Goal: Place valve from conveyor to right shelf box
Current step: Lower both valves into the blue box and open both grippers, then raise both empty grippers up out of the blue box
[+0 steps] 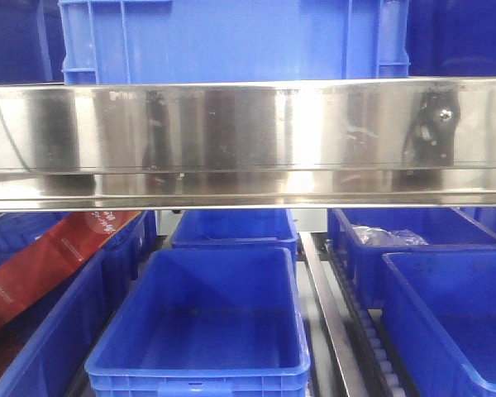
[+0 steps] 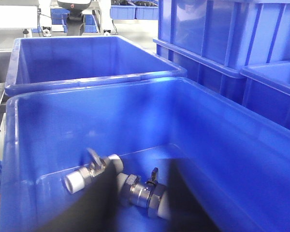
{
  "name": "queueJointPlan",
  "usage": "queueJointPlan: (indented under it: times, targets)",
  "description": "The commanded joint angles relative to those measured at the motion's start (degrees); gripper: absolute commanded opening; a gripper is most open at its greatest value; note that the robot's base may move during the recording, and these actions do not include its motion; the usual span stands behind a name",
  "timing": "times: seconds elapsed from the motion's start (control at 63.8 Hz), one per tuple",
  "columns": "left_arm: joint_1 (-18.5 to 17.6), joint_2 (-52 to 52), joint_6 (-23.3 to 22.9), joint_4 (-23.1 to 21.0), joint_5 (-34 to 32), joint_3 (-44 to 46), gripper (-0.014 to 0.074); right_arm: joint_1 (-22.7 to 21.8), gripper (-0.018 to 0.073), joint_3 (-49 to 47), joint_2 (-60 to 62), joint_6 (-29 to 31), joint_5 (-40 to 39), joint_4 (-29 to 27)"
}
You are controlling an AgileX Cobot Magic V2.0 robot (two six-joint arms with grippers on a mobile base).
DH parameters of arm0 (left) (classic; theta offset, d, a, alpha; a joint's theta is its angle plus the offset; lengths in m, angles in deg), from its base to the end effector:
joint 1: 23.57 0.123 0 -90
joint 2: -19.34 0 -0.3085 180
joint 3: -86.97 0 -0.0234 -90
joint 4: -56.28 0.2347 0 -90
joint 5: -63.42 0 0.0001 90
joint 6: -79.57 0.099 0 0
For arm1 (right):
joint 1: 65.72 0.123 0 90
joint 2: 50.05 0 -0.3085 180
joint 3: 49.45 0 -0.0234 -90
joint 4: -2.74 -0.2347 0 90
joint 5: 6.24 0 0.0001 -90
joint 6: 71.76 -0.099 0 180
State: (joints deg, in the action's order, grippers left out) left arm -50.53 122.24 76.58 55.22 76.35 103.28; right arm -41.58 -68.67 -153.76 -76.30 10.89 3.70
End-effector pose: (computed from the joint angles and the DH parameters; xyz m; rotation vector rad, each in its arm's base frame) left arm 0.3558 -0.1814 0.4446 0.3517 1.7181 -0.3999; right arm 0.3665 0.1637 0.4485 -0.3146 1.7586 0.3452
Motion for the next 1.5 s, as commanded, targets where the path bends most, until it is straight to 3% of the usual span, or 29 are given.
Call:
queueJointPlan:
  times: [0.0,0.219,0.392,0.611,0.877,1.206,1.488]
  targets:
    - [-0.44,-1.19,0.06,-0.36,-2.02,0.48,-0.0111,0.04,-0.0166,-0.46,0.86,0.06,-1.28,0.19]
    - [-0.44,-3.93,0.06,-0.36,-1.72,-0.37,-0.0111,0.04,-0.0166,0.42,3.62,0.06,-2.13,-0.96]
    - [-0.59,-9.31,0.06,-0.58,-2.25,-6.36,-0.0111,0.04,-0.0166,5.78,9.03,0.06,-2.91,-0.96]
    - [-1.38,-19.93,0.06,-0.97,-10.47,-21.86,-0.0111,0.04,-0.0166,22.92,19.27,0.06,-12.3,-0.96]
    - [-1.61,-36.32,0.06,-0.97,-10.96,-42.41,-0.0111,0.04,-0.0166,45.71,35.21,0.06,-20.04,-0.96]
    - [-1.61,-55.86,0.06,-0.97,-10.96,-57.77,-0.0111,0.04,-0.0166,63.17,53.62,0.06,-20.15,-0.66]
    - [-1.61,-65.06,0.06,-0.97,-11.5,-60.43,-0.0111,0.04,-0.0166,65.44,64.25,0.06,-11.98,-0.96]
